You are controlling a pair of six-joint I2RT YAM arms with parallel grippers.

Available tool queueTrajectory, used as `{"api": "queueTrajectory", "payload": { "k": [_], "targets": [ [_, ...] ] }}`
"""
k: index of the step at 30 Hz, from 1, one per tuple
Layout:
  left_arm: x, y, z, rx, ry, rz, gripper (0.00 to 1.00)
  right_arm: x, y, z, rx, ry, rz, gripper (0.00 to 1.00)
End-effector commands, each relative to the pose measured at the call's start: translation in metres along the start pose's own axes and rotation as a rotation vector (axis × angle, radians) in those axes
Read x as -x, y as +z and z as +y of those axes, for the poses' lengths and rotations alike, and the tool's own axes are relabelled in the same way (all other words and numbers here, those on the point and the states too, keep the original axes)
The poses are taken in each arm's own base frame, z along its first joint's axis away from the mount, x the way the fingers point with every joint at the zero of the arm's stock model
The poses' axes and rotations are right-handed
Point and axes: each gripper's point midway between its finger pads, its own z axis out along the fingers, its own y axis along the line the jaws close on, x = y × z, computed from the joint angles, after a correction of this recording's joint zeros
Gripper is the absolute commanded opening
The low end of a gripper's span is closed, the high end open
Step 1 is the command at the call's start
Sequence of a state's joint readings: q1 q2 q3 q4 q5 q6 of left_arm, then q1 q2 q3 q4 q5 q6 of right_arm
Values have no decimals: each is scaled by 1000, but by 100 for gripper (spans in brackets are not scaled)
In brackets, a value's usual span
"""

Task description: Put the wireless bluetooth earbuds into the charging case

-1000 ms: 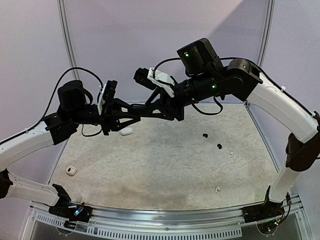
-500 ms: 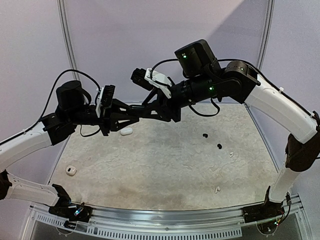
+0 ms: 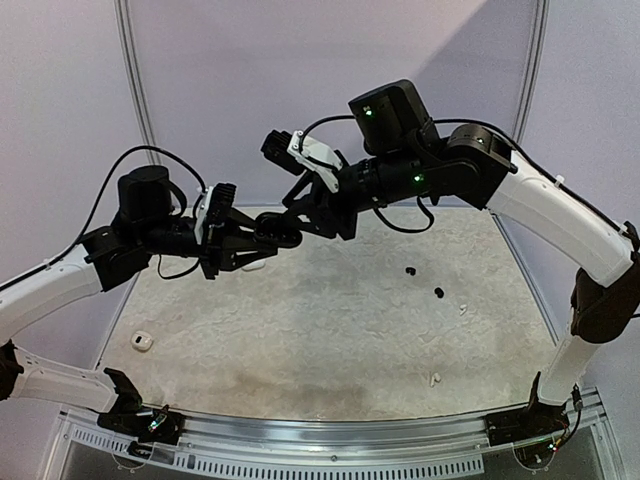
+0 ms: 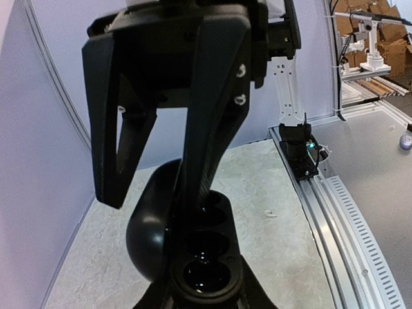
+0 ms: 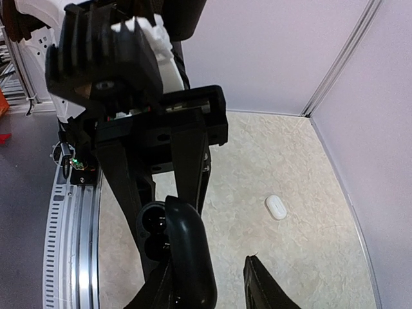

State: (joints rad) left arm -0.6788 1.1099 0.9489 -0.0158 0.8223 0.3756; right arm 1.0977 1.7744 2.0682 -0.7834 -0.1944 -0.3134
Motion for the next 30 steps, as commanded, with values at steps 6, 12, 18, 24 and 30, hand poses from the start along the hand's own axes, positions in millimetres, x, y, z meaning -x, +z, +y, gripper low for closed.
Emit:
{"api": "queueTrajectory", "payload": {
  "k": [6, 12, 18, 24, 30],
  "targets": [
    [4, 1, -4, -19, -244, -112, 0, -15, 7, -12, -6, 79, 23, 37],
    [-19, 7, 7, 45, -323, -117, 0, -6, 6, -17, 49, 142, -39, 42],
    [-46, 14, 18, 109, -403, -105, 0, 15, -3, -31, 106, 208, -155, 49],
    [-69, 17, 17, 137, -454, -82, 0, 3, -40, -125, -113, 468, -255, 51],
    [-81, 14, 14, 158, -447, -65, 0, -186, -87, -211, -656, 935, 130, 44]
  ]
}}
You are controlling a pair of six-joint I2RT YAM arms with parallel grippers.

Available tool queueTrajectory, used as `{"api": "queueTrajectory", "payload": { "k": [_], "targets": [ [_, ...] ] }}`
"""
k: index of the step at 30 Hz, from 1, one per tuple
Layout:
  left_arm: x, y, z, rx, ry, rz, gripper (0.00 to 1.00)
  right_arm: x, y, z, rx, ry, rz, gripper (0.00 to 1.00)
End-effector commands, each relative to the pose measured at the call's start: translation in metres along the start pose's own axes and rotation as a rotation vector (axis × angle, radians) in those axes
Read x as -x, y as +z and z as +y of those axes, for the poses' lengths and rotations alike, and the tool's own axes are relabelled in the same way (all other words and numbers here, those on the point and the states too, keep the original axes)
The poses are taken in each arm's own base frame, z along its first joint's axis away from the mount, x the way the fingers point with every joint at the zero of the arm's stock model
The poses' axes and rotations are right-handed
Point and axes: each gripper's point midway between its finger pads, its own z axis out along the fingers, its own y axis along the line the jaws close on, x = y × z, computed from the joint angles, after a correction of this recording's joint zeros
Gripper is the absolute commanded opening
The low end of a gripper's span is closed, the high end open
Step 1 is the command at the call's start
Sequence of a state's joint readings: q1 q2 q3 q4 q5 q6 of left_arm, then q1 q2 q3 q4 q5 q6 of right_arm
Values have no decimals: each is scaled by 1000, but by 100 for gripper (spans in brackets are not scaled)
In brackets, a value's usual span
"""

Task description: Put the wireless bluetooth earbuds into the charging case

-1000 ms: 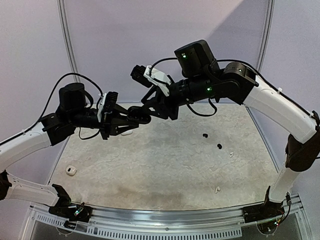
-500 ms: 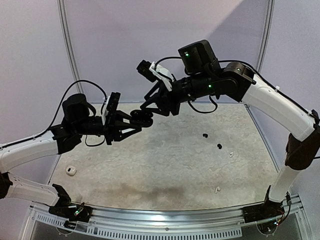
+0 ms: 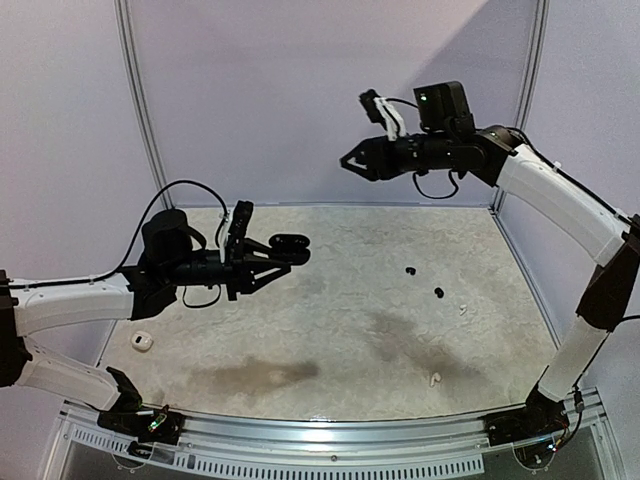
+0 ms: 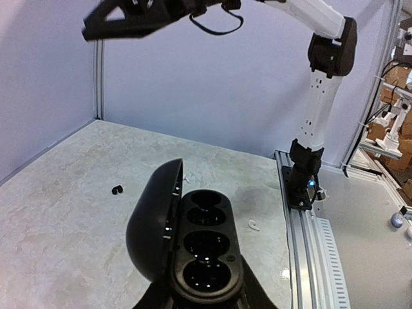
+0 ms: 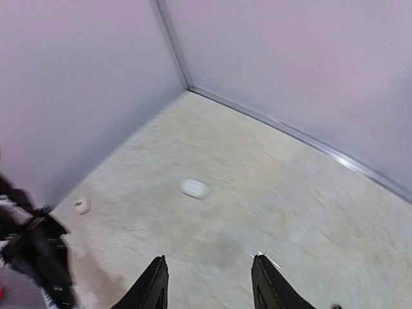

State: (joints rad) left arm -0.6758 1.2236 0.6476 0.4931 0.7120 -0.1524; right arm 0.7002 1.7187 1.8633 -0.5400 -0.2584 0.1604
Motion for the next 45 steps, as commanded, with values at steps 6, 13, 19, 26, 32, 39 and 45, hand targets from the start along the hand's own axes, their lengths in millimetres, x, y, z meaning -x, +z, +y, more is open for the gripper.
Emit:
{"api": "queueTrajectory", "payload": {
  "k": [6, 13, 19, 26, 32, 39, 45],
  "targets": [
    [-5, -5, 7, 46, 37, -14, 0, -190, -63, -190, -689, 379, 476, 35],
    [-7, -6, 12, 57, 37, -8, 0, -270, -66, -225, -667, 469, 656, 29],
    [-9, -4, 16, 61, 33, 1, 0, -311, -65, -233, -662, 455, 763, 29],
    [-8, 0, 18, 54, 37, 3, 0, -328, -58, -248, -663, 456, 788, 26],
    [-9, 0, 19, 55, 37, 4, 0, -345, -62, -248, -657, 457, 837, 25],
    [-8, 0, 18, 49, 45, 5, 0, -353, -51, -242, -595, 478, 833, 24],
    [-8, 0, 18, 49, 51, 4, 0, -367, -46, -242, -571, 480, 869, 24]
  ]
}}
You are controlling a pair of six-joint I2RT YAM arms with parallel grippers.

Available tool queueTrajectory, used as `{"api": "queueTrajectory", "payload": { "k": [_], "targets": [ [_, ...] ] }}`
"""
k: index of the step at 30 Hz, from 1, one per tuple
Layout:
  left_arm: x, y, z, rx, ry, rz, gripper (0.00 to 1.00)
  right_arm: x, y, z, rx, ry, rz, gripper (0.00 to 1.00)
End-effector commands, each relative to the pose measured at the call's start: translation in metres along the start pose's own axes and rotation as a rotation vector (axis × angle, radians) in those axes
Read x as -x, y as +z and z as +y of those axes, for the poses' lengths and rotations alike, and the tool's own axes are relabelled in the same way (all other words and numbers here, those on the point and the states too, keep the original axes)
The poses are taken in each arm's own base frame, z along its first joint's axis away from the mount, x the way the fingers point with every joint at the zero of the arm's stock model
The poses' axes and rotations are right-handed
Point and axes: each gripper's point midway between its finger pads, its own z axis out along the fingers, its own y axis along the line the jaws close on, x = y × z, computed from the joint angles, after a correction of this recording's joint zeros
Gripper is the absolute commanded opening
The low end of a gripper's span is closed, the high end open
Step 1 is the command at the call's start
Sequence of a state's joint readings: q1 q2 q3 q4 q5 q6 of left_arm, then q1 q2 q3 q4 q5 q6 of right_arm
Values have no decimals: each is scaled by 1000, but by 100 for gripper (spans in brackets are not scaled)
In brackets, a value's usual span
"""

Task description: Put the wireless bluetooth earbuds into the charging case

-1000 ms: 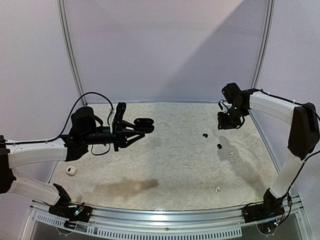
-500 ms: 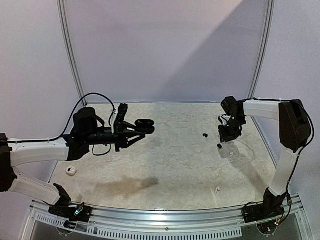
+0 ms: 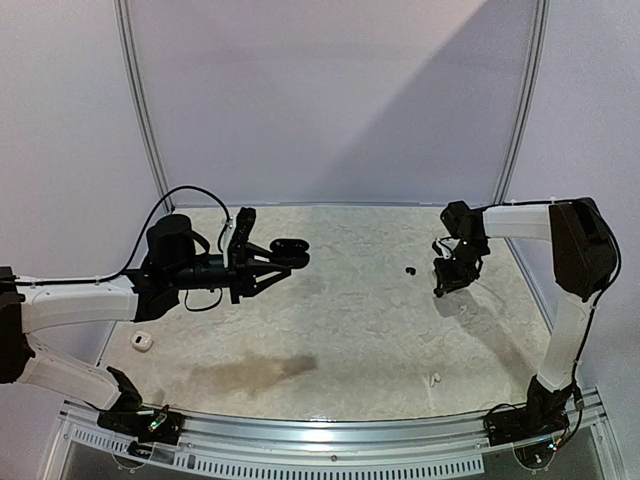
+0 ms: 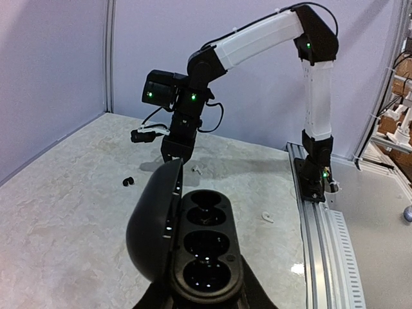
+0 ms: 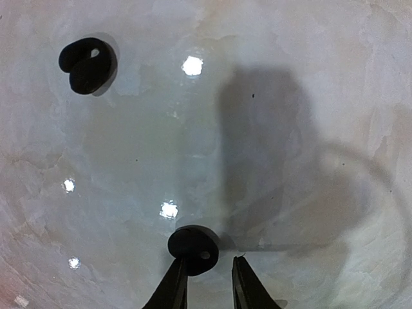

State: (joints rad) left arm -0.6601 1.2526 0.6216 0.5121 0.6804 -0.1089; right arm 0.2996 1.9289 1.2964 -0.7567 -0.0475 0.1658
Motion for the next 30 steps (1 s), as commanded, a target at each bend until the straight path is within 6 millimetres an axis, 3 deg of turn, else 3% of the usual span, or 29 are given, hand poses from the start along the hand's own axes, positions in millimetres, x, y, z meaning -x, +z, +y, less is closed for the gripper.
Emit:
{"api": "queueTrajectory", "payload": {
  "k": [1, 7, 10, 17, 20, 25, 30],
  "targets": [
    [8, 0, 3, -1, 34, -18, 0, -6, 17, 1, 18, -15, 35, 24],
    [7, -1, 2, 1, 39, -15, 0, -9, 16, 8, 65, -1, 27, 24],
    [8, -1, 2, 2, 45, -17, 0, -10, 14, 9, 72, 5, 23, 13],
    [7, -2, 1, 5, 48, -12, 0, -7, 5, 14, 93, -5, 10, 0],
    [7, -3, 0, -5, 58, -14, 0, -4, -6, 19, 120, -16, -1, 0],
    [11, -2, -14, -93, 145, -30, 0, 13, -66, 61, 187, -183, -126, 0],
    [8, 0, -33, -242, 271, -39, 0, 16, -166, 131, 324, -468, -354, 0]
  ]
}}
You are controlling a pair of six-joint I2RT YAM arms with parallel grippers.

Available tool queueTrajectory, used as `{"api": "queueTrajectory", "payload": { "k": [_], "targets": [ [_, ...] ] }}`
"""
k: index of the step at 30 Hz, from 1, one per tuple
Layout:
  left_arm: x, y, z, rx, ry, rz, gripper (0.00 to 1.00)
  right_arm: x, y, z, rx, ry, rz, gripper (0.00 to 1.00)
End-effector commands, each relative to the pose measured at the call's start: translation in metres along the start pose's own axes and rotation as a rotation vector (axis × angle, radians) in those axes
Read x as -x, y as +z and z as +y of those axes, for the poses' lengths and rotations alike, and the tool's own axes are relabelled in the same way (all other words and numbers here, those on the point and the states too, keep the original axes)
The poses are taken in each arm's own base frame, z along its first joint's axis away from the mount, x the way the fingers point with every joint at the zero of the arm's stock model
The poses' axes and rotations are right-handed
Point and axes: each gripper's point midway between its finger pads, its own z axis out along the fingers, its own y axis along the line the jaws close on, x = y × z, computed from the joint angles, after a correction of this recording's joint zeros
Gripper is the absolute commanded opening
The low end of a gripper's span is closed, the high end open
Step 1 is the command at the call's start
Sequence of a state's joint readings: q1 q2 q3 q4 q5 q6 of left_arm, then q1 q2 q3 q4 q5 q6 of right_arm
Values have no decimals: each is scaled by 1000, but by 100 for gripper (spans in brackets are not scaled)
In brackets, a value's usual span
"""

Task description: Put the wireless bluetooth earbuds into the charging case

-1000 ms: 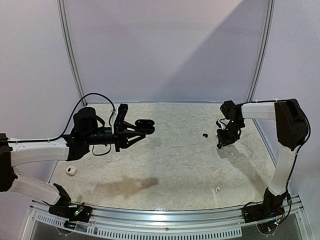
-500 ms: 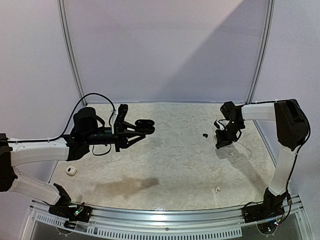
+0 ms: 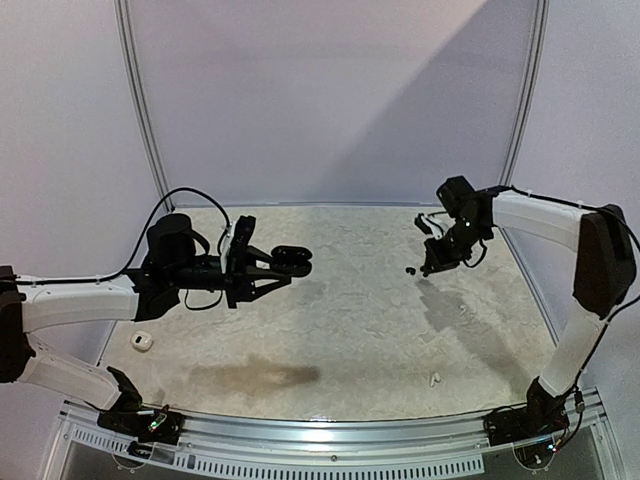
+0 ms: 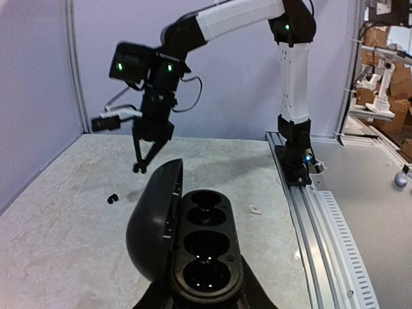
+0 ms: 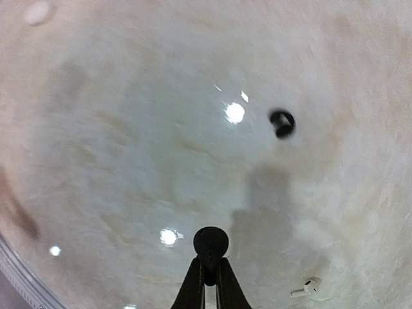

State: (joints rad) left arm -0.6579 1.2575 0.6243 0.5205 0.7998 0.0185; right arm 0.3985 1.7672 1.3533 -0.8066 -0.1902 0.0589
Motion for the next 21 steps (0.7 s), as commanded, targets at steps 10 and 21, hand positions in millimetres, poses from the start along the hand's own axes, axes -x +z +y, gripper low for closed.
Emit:
{"api": "queueTrajectory", "payload": {
  "k": [10, 21],
  "targets": [
    [11, 12, -23, -216, 168, -36, 0, 18, -216, 247, 394, -777, -626, 0],
    [8, 17, -25, -165, 131, 0, 0, -20, -199, 319, 365, -1063, -469, 0]
  ]
}}
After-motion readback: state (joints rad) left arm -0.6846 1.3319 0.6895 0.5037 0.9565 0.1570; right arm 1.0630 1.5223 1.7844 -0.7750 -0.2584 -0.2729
